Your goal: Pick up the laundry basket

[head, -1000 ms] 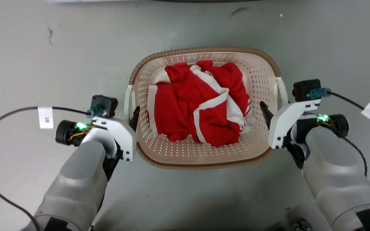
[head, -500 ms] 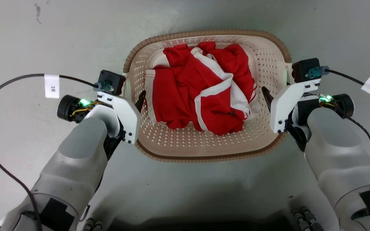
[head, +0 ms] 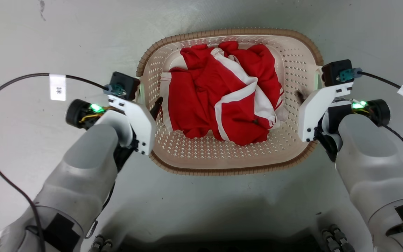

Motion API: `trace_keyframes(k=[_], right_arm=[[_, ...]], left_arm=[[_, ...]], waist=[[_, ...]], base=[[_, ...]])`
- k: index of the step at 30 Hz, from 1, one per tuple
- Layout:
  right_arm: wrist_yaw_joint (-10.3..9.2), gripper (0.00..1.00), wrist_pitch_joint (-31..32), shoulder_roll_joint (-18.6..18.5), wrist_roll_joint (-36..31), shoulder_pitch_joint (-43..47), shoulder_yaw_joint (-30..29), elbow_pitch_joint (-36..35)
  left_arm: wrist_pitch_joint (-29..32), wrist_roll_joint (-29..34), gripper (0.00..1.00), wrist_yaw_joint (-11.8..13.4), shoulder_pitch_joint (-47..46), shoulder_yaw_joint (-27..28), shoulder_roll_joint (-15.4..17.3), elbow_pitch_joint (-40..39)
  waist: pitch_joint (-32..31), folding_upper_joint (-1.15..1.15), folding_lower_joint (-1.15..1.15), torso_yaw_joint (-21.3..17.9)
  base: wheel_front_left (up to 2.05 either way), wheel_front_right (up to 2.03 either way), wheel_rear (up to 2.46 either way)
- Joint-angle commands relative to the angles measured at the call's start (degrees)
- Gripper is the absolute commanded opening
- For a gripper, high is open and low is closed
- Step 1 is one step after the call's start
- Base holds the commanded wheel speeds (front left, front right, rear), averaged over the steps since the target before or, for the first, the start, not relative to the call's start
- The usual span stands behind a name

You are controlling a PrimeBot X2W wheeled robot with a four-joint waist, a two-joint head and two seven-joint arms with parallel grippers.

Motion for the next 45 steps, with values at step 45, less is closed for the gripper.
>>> trace_keyframes(k=[45], right_arm=[[-0.02, 0.0, 19.1, -0.2, 9.6, 12.8, 13.6, 0.0]], left_arm=[[17.6, -23.8, 0.0, 0.0, 13.1, -23.6, 6.6, -7.3]], waist=[[-33.1, 0.0, 0.01, -0.6]], base=[[0.0, 0.0, 0.0]])
